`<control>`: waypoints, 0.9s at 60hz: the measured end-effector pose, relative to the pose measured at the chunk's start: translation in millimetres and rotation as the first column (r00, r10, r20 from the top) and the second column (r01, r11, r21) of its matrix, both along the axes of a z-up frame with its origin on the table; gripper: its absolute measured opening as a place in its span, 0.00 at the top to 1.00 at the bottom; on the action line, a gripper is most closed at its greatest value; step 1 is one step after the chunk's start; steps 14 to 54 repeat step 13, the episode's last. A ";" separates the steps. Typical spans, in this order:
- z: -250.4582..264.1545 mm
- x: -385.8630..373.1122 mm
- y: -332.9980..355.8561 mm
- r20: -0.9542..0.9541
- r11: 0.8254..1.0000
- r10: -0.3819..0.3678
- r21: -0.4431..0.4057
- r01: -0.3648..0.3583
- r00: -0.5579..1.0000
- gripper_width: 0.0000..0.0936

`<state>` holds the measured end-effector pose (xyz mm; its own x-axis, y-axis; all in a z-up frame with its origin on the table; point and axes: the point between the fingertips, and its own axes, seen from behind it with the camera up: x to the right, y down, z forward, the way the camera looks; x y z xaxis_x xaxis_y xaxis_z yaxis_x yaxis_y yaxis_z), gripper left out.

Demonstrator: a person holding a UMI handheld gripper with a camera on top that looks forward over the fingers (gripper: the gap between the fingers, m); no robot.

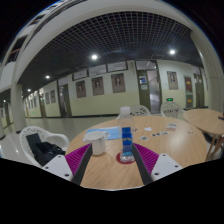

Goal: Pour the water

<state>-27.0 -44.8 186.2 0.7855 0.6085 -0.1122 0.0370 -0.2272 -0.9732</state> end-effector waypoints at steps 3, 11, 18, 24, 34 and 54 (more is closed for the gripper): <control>-5.4 -1.0 -17.0 -0.021 0.999 0.027 -0.021 -0.027 0.999 0.10; -21.1 2.6 -50.8 -0.036 0.995 0.067 -0.077 -0.070 0.997 0.10; -20.9 -3.8 -56.2 -0.043 0.993 0.080 -0.085 -0.083 0.996 0.10; -20.9 -3.8 -56.2 -0.043 0.993 0.080 -0.085 -0.083 0.996 0.10; -20.9 -3.8 -56.2 -0.043 0.993 0.080 -0.085 -0.083 0.996 0.10; -20.9 -3.8 -56.2 -0.043 0.993 0.080 -0.085 -0.083 0.996 0.10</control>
